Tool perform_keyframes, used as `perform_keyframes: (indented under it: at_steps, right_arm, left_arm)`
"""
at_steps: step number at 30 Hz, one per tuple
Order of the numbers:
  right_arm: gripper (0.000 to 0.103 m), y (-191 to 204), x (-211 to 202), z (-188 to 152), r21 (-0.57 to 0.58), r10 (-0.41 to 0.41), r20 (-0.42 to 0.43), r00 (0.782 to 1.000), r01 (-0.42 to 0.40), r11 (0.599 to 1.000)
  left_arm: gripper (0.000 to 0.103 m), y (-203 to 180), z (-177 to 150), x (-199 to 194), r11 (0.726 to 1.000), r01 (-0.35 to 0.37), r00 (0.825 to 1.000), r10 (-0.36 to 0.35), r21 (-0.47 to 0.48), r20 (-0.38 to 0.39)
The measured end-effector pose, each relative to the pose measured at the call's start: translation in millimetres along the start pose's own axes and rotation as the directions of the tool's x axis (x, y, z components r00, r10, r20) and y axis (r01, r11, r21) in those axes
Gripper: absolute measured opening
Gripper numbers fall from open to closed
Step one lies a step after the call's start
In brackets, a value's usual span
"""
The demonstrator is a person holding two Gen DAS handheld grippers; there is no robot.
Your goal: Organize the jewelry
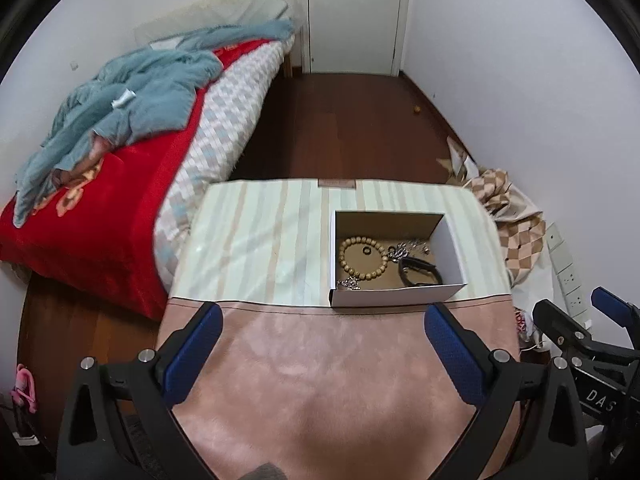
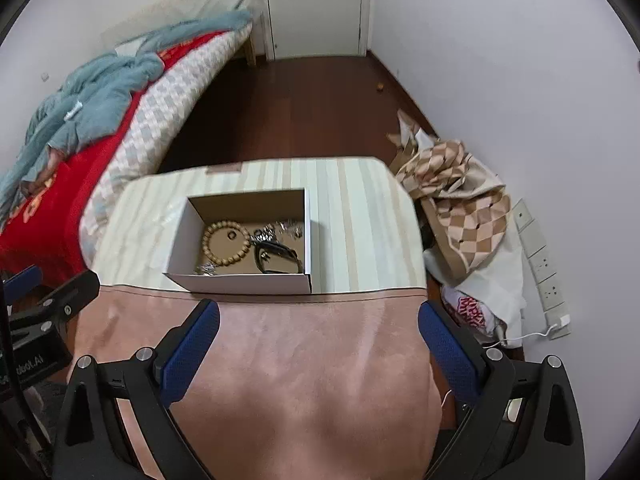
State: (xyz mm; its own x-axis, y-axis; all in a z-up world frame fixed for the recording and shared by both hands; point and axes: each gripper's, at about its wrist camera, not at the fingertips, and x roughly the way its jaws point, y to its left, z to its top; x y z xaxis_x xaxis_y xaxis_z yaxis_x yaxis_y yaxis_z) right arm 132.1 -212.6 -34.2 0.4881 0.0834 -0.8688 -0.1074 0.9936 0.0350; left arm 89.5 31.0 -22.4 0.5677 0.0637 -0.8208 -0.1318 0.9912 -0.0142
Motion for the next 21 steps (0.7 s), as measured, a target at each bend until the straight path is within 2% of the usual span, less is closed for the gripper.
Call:
perform_keyframes:
  at_steps: [8, 14, 21]
  right_arm:
    - [0.101, 0, -90, -10, -0.008, 0.008, 0.11, 0.994, -0.007, 1.0]
    - [0.101, -1, -153, -13, -0.015, -0.001, 0.212, 0.977, 0.004, 1.0]
    - [0.102, -5, -182, -11, -0.02, 0.002, 0.216, 0.976, 0.002, 1.0]
  left_arm:
    - [0.103, 7, -2, -73, 1.0, 0.001, 0.996, 0.001, -0.02, 0.087]
    - [0.103, 6, -5, -111, 1.0, 0.008, 0.992, -0.005, -0.018, 0.125]
    - [0.103, 4, -3, -125, 1.0, 0.0, 0.994, 0.001, -0.012, 0.109]
